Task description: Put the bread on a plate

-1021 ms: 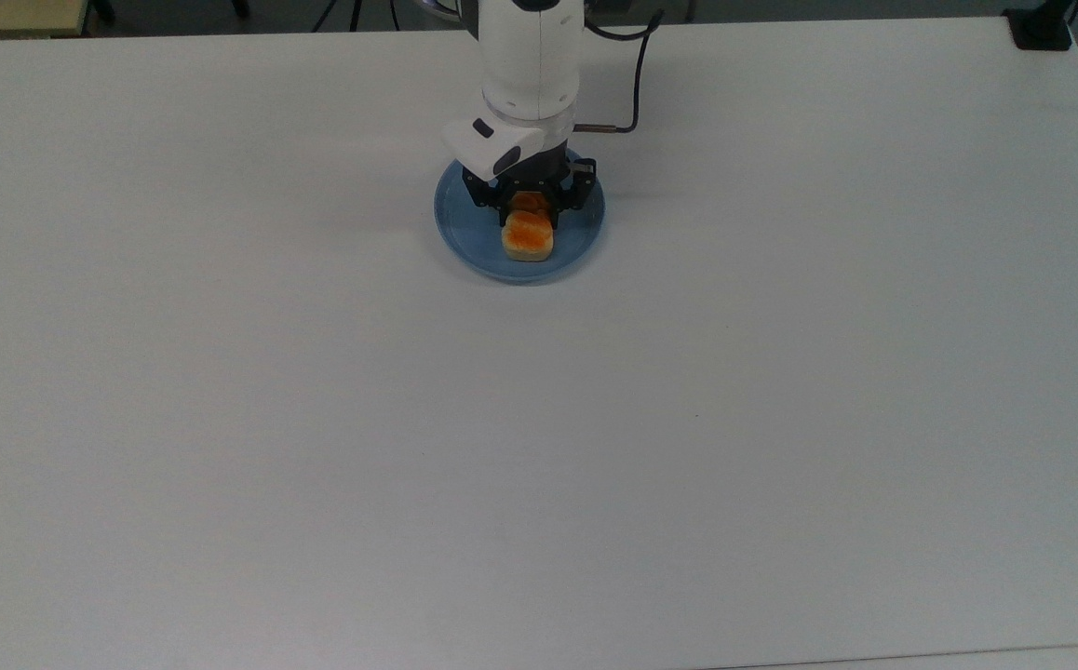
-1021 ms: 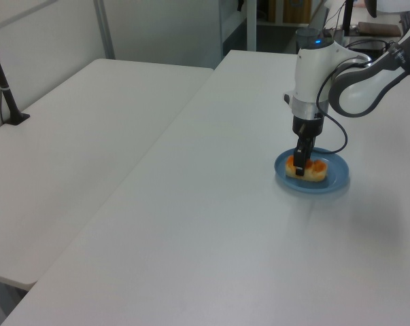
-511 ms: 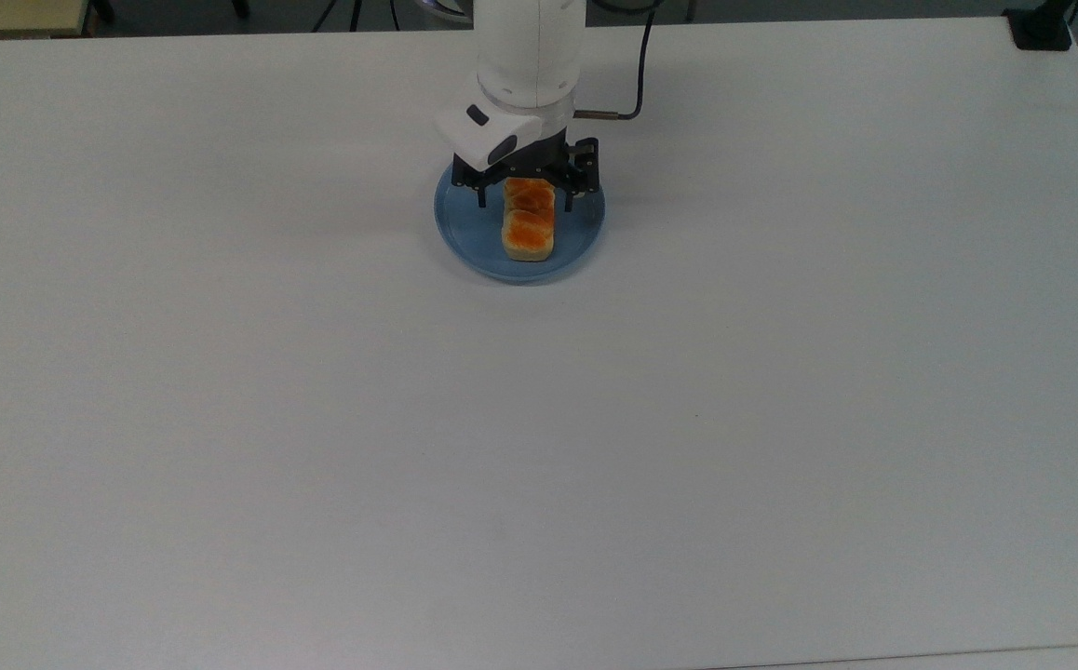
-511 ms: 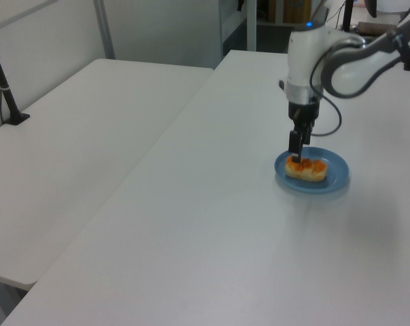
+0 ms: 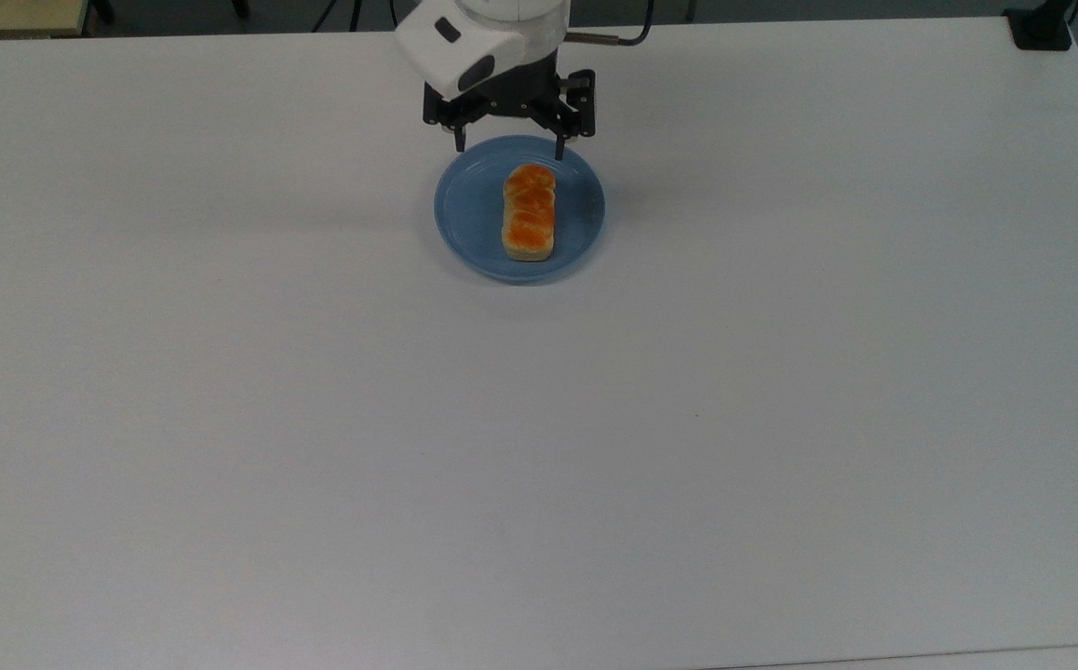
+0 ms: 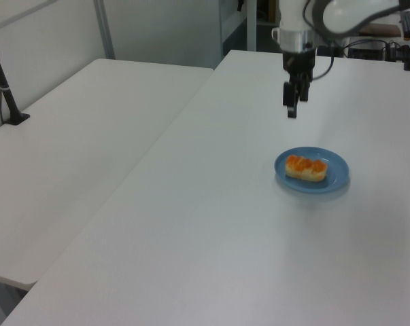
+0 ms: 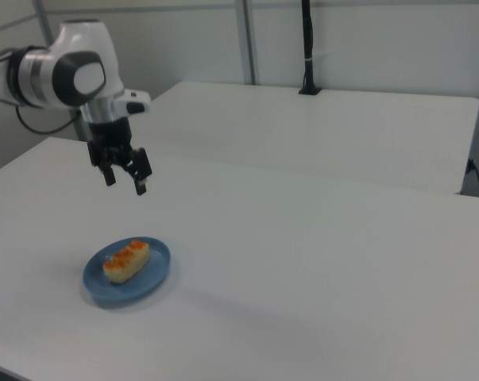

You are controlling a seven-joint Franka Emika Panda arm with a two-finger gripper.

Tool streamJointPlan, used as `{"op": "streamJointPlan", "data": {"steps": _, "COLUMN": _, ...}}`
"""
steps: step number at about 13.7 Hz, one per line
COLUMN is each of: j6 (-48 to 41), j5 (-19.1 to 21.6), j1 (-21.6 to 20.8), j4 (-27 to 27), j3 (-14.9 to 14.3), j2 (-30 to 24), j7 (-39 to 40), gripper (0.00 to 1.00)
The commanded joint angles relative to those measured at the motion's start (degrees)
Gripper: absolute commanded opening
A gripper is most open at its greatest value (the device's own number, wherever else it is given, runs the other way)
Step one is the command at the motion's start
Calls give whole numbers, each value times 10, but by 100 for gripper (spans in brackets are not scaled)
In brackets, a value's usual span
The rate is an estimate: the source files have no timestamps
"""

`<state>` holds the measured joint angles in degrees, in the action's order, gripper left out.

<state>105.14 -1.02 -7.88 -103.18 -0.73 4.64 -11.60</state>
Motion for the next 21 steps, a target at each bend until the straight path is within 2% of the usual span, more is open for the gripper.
{"op": "streamJointPlan", "data": {"steps": 1, "j6": -64, "j5": -3, "j1": 17, "j4": 72, "j3": -3, "j2": 0, "j7": 1, "gripper": 100}}
{"op": "streamJointPlan", "data": {"steps": 4, "j6": -108, "j5": -5, "j1": 35, "j4": 125, "j3": -4, "j2": 0, "j7": 28, "gripper": 100}}
{"op": "streamJointPlan", "data": {"steps": 9, "j6": -152, "j5": -7, "j1": 58, "j4": 177, "j3": -5, "j2": -2, "j7": 70, "gripper": 100}}
{"op": "streamJointPlan", "data": {"steps": 16, "j6": -152, "j5": -7, "j1": 78, "j4": 178, "j3": -7, "j2": -17, "j7": 120, "gripper": 100}}
{"op": "streamJointPlan", "data": {"steps": 21, "j6": -152, "j5": -2, "j1": 82, "j4": 178, "j3": -5, "j2": -22, "j7": 114, "gripper": 100}}
